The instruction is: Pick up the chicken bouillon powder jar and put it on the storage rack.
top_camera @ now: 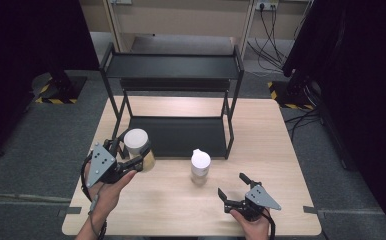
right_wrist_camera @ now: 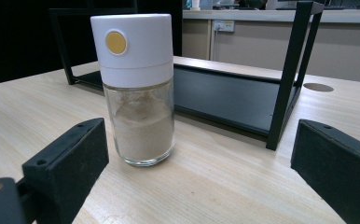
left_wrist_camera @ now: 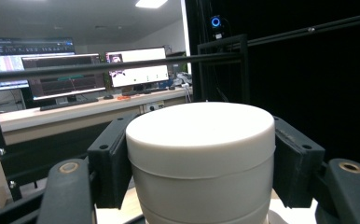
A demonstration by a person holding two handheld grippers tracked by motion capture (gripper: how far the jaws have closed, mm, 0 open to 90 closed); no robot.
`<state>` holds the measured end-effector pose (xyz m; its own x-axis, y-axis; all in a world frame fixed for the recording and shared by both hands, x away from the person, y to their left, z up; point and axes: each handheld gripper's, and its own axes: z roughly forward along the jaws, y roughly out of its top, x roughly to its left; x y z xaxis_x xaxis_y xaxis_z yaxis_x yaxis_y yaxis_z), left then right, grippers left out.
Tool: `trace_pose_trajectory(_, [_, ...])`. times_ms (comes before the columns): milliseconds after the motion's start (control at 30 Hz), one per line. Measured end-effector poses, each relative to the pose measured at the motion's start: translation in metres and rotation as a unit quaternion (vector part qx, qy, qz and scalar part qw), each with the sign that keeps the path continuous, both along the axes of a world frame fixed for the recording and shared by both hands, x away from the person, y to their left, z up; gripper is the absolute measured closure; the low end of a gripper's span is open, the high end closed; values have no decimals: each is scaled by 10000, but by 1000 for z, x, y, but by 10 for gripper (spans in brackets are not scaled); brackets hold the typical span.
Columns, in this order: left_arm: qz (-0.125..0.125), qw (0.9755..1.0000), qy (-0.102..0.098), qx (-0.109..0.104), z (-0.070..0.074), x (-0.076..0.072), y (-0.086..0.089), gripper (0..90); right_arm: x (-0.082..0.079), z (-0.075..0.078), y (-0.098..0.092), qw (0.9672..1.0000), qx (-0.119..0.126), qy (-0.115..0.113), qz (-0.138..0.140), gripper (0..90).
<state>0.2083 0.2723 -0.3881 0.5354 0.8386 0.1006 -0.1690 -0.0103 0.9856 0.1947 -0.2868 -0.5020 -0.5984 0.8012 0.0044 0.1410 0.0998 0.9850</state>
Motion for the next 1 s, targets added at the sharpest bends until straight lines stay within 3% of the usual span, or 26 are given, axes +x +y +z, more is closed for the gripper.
trace_pose_trajectory(1000, [354, 9991, -229, -84, 47, 16, 6, 324, 0, 0, 0, 10000, 37, 12, -9, 43])
